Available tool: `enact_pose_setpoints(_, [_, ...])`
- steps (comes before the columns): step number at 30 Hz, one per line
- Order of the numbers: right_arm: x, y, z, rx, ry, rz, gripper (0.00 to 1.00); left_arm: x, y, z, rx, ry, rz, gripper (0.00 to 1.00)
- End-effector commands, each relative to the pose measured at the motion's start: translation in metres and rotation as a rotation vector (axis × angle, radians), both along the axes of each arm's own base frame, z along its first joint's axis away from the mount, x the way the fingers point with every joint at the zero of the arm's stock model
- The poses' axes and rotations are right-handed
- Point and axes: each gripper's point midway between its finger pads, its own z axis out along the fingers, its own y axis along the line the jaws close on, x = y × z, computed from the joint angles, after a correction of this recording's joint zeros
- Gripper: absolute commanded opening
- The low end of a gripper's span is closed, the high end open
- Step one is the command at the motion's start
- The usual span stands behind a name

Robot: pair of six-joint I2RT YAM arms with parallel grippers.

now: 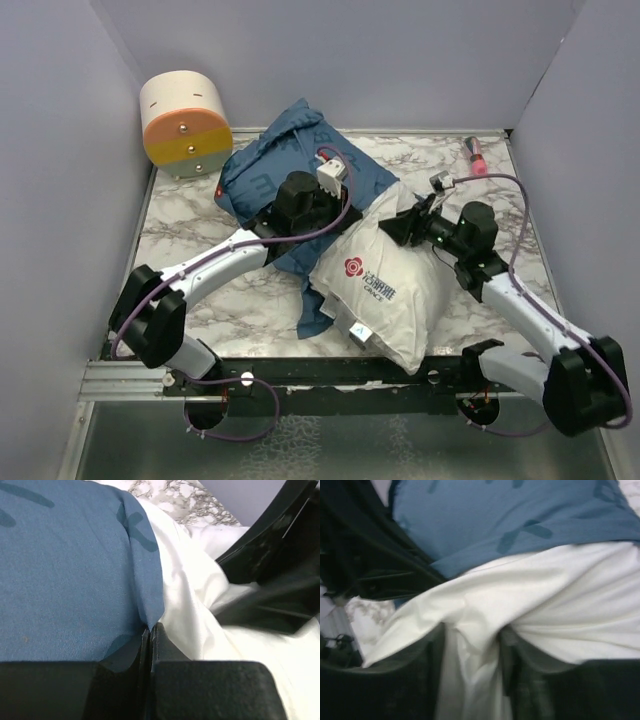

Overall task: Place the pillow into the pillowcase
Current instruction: Stuff the pillow into the pillowcase.

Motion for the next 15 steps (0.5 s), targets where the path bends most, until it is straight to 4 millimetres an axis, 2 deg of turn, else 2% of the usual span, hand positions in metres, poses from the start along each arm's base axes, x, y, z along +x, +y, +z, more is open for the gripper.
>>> enact_pose_setpoints(1, [-0.067,0.011,0.054,-0.023,-0.083,0.218,0.6,-0.065,-0.013,0.007,-0.113,0.101,-0.162,0.0])
enact_pose_setpoints(3, [-0.08,0.003,0.08,-0.034,-0.136,0.2,0.74,-0.068,-0.004,0.003,-0.107,0.092,-0.136,0.0])
enact_pose_setpoints(5, [-0.09,-0.007,0.096,-0.052,-0.167,0.166,0.86,-0.071,0.002,-0.001,-0.109,0.094,-0.119,0.0])
enact_pose_setpoints(8, [-0.091,-0.022,0.102,-0.078,-0.157,0.071,0.97,-0.075,0.008,-0.013,-0.111,0.119,-0.104,0.0])
enact_pose_setpoints(10, [-0.083,-0.032,0.097,-0.096,-0.131,-0.007,1.0,-0.079,0.013,-0.021,-0.108,0.134,-0.096,0.0])
enact_pose_setpoints(15, [-0.065,-0.045,0.091,-0.122,-0.096,-0.124,1.0,-0.082,0.026,-0.023,-0.094,0.112,-0.067,0.0])
